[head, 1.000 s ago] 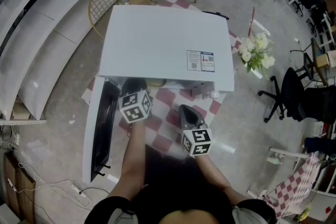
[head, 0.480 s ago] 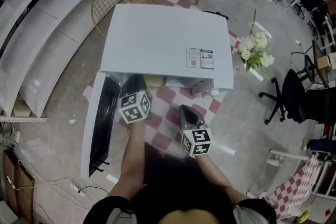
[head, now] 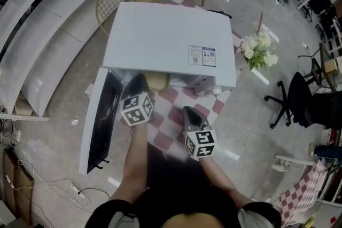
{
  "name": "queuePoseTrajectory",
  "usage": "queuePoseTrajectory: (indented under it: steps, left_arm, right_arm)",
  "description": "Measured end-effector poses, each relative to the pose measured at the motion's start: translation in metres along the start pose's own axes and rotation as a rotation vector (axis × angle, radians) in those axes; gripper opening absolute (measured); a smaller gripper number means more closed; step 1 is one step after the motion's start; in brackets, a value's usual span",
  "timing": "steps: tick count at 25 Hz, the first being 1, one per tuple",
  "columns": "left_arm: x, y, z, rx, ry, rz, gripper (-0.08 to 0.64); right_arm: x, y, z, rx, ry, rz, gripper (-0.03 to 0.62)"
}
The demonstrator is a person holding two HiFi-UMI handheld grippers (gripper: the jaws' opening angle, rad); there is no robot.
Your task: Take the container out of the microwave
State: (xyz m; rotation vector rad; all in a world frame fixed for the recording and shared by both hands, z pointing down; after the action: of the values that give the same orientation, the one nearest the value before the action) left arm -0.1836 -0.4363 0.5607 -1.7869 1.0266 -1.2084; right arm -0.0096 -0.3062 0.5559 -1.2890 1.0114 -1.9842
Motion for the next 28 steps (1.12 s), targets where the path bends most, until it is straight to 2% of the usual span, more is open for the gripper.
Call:
queuePoseTrajectory:
  steps: [28]
  left_arm:
    - [-0.062,-0.02,0.026,-0.047,0.049,0.046,0.025]
  right_arm:
    - [-0.043,-0.017,0.006,-0.039,0.076,0.02,0.002]
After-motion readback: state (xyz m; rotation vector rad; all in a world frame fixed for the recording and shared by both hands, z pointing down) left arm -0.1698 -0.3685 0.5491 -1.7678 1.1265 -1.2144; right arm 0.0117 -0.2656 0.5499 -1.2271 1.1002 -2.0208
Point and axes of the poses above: the fingertips, and each gripper's own axes: x forward along the fingers, z to its right, y out of its top, the point moved 1 cm from there along -x, backward along the fingers, and after that the axes turned 5 degrees about x, right-handed, at the moved point
